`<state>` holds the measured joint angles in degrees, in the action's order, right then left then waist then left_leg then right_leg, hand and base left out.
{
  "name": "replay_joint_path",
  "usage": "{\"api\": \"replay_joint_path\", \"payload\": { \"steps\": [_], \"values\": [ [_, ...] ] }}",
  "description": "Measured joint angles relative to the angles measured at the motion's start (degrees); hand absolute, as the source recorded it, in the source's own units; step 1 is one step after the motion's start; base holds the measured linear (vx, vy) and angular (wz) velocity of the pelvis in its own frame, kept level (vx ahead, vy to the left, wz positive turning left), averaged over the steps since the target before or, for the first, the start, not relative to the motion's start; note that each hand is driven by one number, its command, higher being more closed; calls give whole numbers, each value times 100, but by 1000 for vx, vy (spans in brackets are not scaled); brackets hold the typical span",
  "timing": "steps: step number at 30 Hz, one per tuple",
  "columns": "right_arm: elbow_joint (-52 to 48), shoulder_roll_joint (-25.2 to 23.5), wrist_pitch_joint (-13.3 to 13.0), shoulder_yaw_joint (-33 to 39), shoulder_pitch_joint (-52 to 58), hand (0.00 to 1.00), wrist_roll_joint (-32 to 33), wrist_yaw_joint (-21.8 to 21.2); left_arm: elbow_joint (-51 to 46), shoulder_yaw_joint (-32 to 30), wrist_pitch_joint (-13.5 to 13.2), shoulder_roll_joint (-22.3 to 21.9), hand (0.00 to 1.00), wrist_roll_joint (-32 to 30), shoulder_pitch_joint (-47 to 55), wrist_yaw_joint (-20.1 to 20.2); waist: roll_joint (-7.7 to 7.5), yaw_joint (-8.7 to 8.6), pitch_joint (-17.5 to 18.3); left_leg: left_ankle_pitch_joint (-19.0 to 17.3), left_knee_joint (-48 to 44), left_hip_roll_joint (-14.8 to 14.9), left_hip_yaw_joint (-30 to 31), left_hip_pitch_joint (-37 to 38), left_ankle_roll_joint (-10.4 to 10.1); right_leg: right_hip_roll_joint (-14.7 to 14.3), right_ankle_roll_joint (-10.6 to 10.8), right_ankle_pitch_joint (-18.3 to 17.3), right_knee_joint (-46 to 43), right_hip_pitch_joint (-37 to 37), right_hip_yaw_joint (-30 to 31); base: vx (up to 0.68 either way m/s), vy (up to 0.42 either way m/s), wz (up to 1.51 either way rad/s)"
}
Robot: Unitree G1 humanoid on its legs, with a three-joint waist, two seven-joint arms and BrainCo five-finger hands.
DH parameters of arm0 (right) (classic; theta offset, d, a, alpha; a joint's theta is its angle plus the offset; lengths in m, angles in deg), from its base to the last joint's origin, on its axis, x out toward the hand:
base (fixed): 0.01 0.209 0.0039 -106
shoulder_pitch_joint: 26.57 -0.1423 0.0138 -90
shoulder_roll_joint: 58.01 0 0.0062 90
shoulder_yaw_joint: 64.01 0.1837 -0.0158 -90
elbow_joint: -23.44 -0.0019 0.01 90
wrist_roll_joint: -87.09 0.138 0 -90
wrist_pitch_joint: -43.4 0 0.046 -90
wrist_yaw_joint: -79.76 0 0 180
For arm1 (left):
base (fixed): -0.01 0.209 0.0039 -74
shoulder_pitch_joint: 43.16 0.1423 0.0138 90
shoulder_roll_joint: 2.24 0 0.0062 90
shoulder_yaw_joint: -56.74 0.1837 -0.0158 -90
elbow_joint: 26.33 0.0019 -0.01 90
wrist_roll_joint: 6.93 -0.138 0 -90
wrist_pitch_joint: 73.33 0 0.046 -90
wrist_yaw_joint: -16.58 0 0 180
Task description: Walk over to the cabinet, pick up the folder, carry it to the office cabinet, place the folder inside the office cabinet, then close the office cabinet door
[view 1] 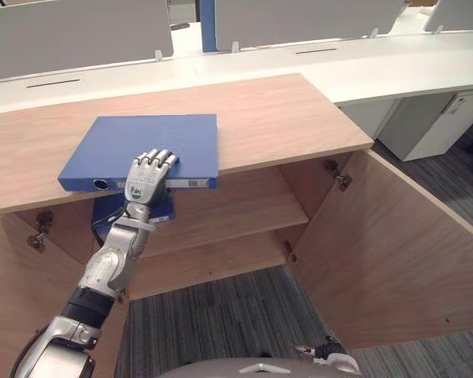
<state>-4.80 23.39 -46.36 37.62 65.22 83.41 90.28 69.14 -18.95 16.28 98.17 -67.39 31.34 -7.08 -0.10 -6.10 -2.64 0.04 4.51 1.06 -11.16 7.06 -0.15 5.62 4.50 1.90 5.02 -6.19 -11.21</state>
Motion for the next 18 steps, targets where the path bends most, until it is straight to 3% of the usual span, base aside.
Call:
{"api": "replay_joint_path", "payload": {
  "steps": [9, 18],
  "values": [
    [0, 3, 0, 47, -28, 0, 4, 0, -130, -83, 4, 2, 100, -108, -104, -117, 3, -32, 1, -2, 0, 2, -10, 26, 1, 0, -5, 6, 1, -18, 9, -34, -20, -1],
    [-6, 0, -1, -87, -28, 0, 3, 5, -1333, -448, -103, -69, 100, 151, 806, -220, -1, 5, -11, -32, 0, -1, -35, 113, 11, 6, -5, 5, 2, -99, 29, -2, -1, -1]
  ]
}}
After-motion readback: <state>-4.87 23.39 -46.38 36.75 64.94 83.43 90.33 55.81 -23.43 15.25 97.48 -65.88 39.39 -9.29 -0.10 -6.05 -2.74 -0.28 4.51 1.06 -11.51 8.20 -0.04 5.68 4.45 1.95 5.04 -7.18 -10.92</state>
